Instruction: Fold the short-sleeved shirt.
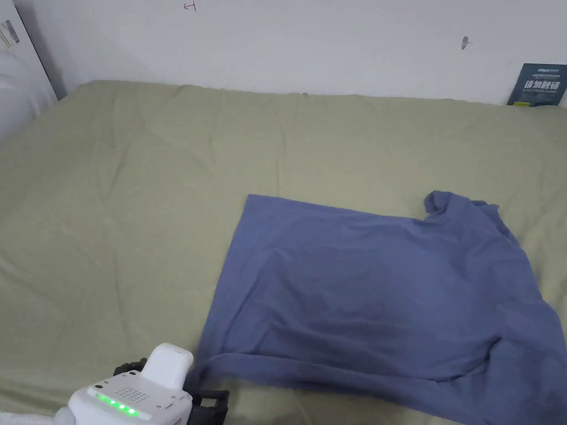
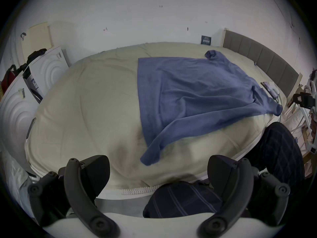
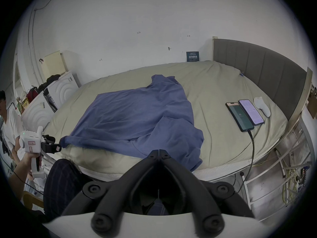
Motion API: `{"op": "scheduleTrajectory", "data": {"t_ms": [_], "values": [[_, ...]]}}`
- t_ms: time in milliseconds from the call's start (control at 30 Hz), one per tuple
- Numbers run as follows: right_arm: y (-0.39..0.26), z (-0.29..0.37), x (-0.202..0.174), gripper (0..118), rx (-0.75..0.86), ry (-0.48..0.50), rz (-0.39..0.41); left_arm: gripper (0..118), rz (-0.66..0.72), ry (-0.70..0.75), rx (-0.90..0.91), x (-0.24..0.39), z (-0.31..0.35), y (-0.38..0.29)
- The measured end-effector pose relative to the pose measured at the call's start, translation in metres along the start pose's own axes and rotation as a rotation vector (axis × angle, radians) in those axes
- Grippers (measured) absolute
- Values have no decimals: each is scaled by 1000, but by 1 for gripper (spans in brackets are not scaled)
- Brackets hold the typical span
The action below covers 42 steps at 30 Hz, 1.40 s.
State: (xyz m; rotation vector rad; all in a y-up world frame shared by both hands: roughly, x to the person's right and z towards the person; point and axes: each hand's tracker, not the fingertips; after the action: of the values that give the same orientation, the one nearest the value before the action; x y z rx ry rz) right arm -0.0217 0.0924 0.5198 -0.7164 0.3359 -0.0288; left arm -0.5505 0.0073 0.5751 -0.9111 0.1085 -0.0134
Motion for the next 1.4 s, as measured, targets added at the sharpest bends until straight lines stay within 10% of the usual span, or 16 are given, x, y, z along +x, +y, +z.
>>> {"op": "scheduleTrajectory", "data": {"t_ms": [67,167,300,333,400,467,767,800,867,1400], "values": [[0,1,2,0,-9,-13,-4,93,-10,-2,-30,3,-6,4],[1,-2,6,0,-30,-37,-10,0,1,6,-37,8,-9,11],[2,-15,14,2,-90,-65,9,0,57,-17,-38,9,-1,14],[2,-20,17,17,-113,-72,13,0,56,-15,-28,7,-2,15],[-1,-40,29,92,-194,-79,35,0,57,-18,-16,6,3,19],[-4,-57,38,118,-265,-71,39,0,70,-27,-1,7,6,21],[-9,-113,54,113,-343,-98,92,0,78,6,20,12,8,26],[-8,-112,53,102,-329,-78,75,0,88,24,18,13,7,27],[-6,-109,48,3,-276,-144,96,0,111,8,18,12,8,26],[91,-82,46,3,-106,28,20,0,176,-30,157,-3,30,91]]}}
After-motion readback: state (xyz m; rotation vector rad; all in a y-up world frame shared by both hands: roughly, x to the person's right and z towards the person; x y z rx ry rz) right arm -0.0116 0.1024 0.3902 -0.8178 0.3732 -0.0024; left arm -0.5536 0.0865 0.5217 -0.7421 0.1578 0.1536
